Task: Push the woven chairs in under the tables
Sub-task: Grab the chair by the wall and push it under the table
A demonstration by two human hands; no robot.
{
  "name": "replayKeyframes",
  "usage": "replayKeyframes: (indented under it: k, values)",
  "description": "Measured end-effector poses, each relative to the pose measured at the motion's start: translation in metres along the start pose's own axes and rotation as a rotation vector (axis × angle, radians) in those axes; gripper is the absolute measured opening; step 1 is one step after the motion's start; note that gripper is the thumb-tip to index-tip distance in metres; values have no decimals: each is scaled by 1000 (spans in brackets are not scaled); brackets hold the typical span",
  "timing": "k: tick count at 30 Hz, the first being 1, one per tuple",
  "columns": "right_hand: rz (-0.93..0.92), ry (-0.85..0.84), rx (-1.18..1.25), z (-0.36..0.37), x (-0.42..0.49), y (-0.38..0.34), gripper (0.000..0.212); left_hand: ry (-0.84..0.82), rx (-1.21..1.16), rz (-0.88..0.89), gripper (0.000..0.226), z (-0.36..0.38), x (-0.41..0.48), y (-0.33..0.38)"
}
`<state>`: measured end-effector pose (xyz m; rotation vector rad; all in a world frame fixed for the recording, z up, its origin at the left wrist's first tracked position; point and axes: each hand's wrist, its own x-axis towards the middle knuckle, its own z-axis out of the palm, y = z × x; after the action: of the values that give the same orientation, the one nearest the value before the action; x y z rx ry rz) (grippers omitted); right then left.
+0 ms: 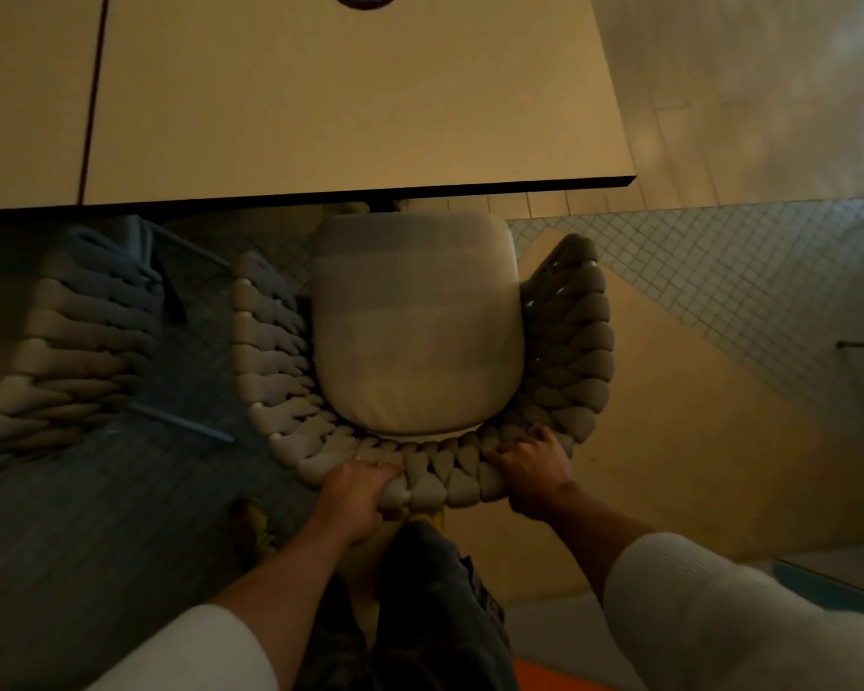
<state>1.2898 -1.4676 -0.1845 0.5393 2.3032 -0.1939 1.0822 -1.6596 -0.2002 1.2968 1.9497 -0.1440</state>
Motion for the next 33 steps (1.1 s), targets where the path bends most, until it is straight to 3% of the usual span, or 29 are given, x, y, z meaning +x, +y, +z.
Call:
replayKeyframes:
  k: [16,22,26,28,33]
  values:
    - [67,-11,-59,-12,17,62,57,-46,54,-11,58,-26,44,51]
    - [61,-75,-45,-22,13,56,68,-102,35,-1,70,-42,40,55]
    - [-16,-198,17,-50,10,44,105,-122,110,-18,92,-75,26,41]
    - [-42,-194,82,-66,7,38,113,-103,126,-40,98,-94,13,31]
    - [-56,-66,228,-112,-4,14,98,66,133,-46,94,-131,-34,-5]
